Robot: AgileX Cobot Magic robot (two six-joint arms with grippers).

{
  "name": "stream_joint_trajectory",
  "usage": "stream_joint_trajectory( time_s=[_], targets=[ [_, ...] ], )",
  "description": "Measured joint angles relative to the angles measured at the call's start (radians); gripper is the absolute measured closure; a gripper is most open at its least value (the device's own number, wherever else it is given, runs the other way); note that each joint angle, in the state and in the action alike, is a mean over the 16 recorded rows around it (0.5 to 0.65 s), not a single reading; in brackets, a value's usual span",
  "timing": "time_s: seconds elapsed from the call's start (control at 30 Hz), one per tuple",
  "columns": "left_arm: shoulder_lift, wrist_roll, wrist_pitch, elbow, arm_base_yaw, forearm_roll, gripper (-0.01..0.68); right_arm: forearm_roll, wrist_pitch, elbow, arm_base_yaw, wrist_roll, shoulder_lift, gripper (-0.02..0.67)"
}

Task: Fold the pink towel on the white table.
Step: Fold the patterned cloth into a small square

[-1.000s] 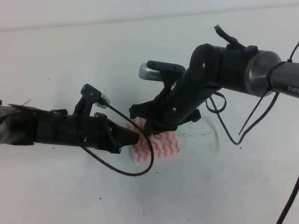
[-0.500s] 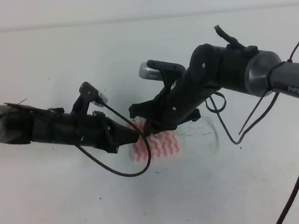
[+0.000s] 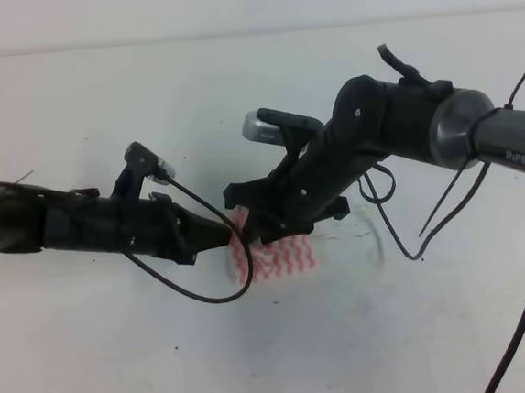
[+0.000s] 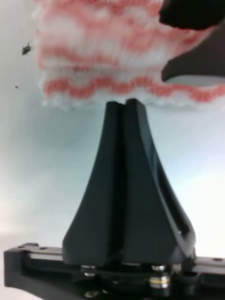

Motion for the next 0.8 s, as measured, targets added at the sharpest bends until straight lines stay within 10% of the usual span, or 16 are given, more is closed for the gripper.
stream_joint_trajectory(
  time_s=[0.33, 0.8],
  targets=[
    [-0.018, 0.004, -0.006, 0.0, 0.01, -0.005, 0.677, 0.006, 0.003, 0.0, 0.0, -0.001, 0.0, 0.45],
    [-0.123, -0.031, 0.012, 0.0, 0.026, -0.011, 0.677, -0.077, 0.002, 0.0, -0.016, -0.008, -0.008, 0.602]
  ],
)
